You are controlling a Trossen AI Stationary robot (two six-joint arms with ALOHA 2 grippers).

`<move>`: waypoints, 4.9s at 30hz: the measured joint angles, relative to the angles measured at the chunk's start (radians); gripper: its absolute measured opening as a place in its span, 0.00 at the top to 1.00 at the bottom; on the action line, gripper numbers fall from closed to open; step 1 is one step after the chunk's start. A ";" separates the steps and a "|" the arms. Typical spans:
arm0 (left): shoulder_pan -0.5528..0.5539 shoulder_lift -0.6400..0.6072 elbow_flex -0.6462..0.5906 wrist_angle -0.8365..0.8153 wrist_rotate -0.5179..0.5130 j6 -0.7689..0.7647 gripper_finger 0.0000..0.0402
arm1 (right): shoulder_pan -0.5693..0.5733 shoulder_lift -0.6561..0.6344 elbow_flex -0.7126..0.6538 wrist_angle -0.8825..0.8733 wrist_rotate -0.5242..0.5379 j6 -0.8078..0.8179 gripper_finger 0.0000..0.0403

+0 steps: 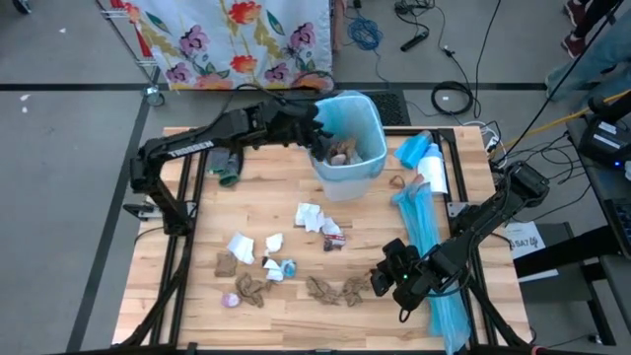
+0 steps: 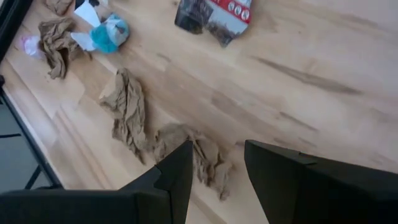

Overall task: Place trash/remove bag and relplace
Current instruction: Put the crumpled pink trash bag into the trash bin, then put the crumpled blue trash bag into the trash bin

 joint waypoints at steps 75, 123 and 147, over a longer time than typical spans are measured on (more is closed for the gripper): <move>-1.260 -0.172 -0.996 0.011 0.072 -1.096 0.99 | -0.175 -0.002 0.001 0.068 -0.111 -0.300 0.66; 0.014 0.067 0.211 -0.290 0.109 0.142 1.00 | -0.175 -0.002 0.001 0.124 -0.100 -0.232 0.66; 0.127 0.183 0.290 -0.281 0.290 0.193 0.65 | -0.211 -0.002 0.001 0.105 -0.045 -0.203 0.66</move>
